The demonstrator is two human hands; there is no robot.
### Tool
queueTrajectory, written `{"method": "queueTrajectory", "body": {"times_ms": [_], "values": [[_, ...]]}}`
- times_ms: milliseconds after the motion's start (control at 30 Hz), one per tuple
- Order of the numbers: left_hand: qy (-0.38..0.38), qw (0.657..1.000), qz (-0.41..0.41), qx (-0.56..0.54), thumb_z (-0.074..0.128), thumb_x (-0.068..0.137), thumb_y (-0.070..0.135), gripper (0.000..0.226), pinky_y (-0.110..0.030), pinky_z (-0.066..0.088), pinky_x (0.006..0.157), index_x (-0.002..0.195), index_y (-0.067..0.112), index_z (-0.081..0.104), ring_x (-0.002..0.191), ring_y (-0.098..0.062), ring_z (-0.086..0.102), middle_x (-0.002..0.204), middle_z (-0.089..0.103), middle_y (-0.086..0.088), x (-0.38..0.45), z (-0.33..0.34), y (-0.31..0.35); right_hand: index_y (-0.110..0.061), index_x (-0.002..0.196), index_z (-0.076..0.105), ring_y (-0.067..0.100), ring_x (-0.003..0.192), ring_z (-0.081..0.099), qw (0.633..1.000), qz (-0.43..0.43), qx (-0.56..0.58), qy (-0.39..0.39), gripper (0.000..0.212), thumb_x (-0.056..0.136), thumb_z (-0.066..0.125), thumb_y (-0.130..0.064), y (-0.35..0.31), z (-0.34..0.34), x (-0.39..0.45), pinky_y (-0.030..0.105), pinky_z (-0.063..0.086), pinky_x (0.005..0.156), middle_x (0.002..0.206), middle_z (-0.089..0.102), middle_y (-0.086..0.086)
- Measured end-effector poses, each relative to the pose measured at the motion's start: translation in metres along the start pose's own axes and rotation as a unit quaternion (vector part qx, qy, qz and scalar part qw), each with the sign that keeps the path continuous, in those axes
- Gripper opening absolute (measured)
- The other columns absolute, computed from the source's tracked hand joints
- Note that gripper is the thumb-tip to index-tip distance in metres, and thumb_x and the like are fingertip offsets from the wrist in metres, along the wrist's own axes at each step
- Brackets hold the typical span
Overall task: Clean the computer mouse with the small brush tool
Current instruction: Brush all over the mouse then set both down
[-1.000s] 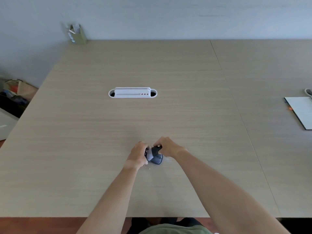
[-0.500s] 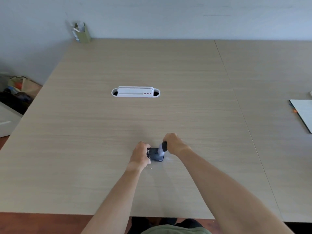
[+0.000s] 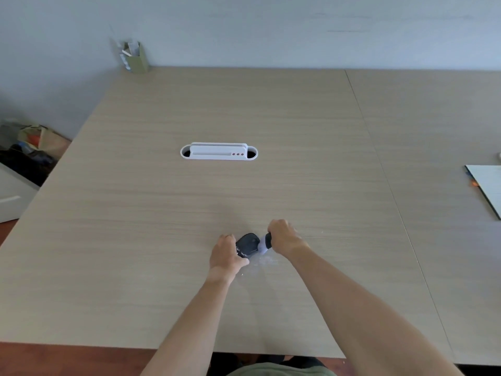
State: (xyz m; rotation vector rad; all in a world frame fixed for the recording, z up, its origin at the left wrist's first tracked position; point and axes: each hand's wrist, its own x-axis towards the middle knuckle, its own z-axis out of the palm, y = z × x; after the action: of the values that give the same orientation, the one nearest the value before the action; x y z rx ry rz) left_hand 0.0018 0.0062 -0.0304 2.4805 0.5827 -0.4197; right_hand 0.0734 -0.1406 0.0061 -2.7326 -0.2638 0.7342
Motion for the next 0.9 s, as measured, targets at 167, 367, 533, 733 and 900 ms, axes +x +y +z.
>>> {"method": "queueTrajectory", "body": {"times_ms": [167, 367, 533, 733, 900], "values": [[0.013, 0.998, -0.014, 0.066, 0.075, 0.073, 0.034, 0.055, -0.036, 0.053, 0.077, 0.114, 0.009, 0.05, 0.1, -0.029, 0.063, 0.117, 0.051, -0.006, -0.005, 0.006, 0.003, -0.005, 0.066, 0.047, 0.024, 0.071, 0.039, 0.993, -0.049, 0.09, -0.052, 0.022, 0.079, 0.047, 0.013, -0.012, -0.003, 0.008, 0.027, 0.028, 0.052, 0.077, 0.045, 0.013], [0.0, 0.994, 0.062, 0.086, 0.071, 0.072, 0.022, 0.06, -0.038, 0.053, 0.084, 0.124, 0.022, 0.041, 0.103, -0.028, 0.06, 0.116, 0.054, -0.005, -0.004, 0.005, -0.008, -0.006, 0.075, 0.054, 0.027, 0.077, 0.048, 0.999, -0.011, 0.031, -0.018, 0.023, 0.085, 0.048, 0.014, 0.003, 0.009, 0.003, 0.03, 0.038, 0.064, 0.085, 0.048, 0.012], [0.001, 0.991, 0.075, 0.108, 0.072, 0.078, 0.035, 0.07, -0.038, 0.055, 0.081, 0.137, 0.026, 0.036, 0.096, -0.031, 0.065, 0.113, 0.058, -0.009, -0.005, 0.003, -0.002, -0.006, 0.069, 0.053, 0.026, 0.071, 0.046, 0.995, -0.013, 0.094, -0.025, 0.025, 0.081, 0.044, 0.014, -0.004, 0.003, 0.004, 0.029, 0.037, 0.056, 0.08, 0.05, 0.012], [-0.04, 0.983, 0.094, 0.15, 0.069, 0.08, 0.05, 0.083, -0.037, 0.051, 0.088, 0.15, 0.034, 0.027, 0.103, -0.031, 0.062, 0.12, 0.055, -0.011, -0.004, 0.005, -0.005, -0.007, 0.07, 0.053, 0.028, 0.073, 0.047, 0.996, -0.012, 0.079, -0.047, 0.027, 0.082, 0.041, 0.014, -0.007, 0.011, -0.003, 0.03, 0.037, 0.058, 0.076, 0.047, 0.01], [-0.066, 0.978, 0.102, 0.172, 0.071, 0.078, 0.028, 0.089, -0.041, 0.053, 0.089, 0.151, 0.033, 0.021, 0.109, -0.032, 0.06, 0.12, 0.056, -0.011, -0.006, -0.001, -0.009, -0.008, 0.063, 0.046, 0.028, 0.076, 0.047, 0.997, -0.021, 0.07, -0.022, 0.03, 0.083, 0.043, 0.015, -0.012, -0.001, -0.002, 0.03, 0.038, 0.063, 0.083, 0.048, 0.012]]}}
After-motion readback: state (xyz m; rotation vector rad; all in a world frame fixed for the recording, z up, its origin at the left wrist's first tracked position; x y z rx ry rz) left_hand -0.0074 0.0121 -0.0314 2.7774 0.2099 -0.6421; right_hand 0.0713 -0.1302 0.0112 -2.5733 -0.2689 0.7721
